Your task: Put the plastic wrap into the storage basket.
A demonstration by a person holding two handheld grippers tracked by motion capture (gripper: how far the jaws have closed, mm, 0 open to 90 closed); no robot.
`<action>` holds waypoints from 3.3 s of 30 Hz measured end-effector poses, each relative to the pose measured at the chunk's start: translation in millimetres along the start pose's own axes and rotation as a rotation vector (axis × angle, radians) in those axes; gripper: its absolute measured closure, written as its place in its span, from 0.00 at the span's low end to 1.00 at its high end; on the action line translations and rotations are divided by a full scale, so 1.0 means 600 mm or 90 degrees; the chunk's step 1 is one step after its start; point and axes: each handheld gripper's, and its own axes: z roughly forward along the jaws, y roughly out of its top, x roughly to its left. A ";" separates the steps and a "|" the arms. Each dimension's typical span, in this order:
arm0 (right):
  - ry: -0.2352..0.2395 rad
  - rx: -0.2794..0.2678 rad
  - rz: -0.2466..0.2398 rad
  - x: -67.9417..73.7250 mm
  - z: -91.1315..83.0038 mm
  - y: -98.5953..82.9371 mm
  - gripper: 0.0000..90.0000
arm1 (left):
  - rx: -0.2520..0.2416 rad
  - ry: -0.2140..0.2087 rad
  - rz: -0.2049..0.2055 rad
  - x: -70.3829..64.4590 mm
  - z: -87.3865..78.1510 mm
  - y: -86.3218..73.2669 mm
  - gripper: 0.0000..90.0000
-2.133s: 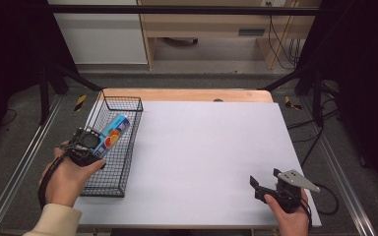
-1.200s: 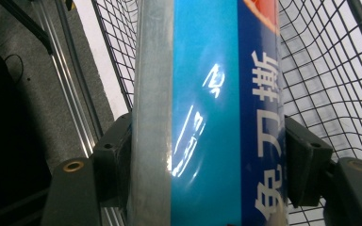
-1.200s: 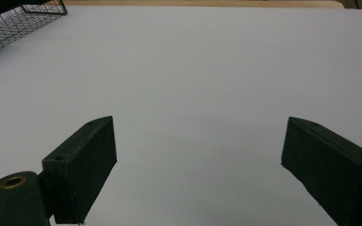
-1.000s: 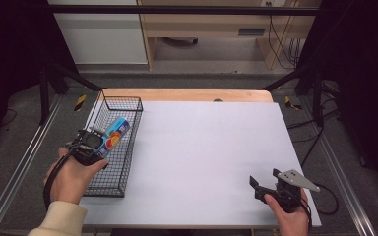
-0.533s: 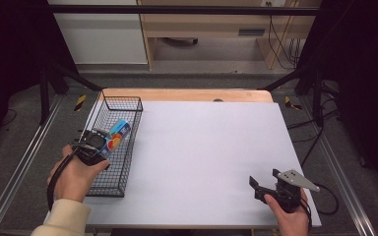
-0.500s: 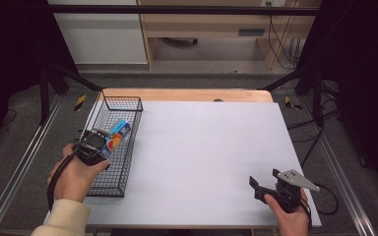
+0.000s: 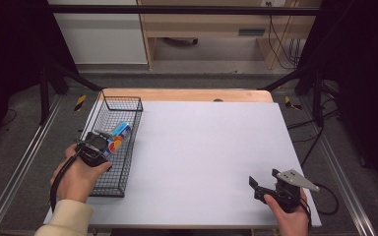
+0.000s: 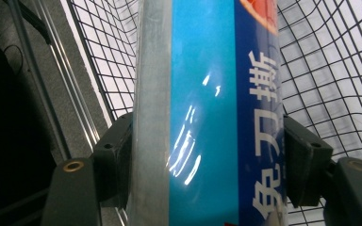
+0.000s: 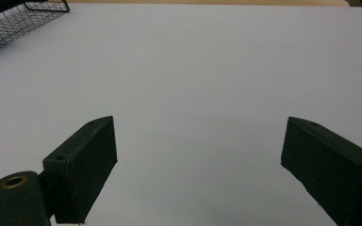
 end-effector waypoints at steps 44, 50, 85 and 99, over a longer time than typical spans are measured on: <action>0.005 0.007 -0.006 0.003 0.003 -0.001 0.12 | 0.061 0.011 0.030 -0.013 0.025 0.017 0.35; 0.007 0.009 -0.007 0.002 0.004 -0.001 0.12 | 0.051 0.013 0.025 -0.012 0.022 0.017 0.33; -0.011 0.007 -0.011 -0.002 0.004 -0.002 0.09 | -0.427 -0.101 0.002 -0.037 -0.100 -0.041 0.07; -0.009 0.014 -0.005 -0.005 0.006 -0.003 0.07 | -0.452 -0.129 0.038 -0.074 -0.105 -0.024 0.05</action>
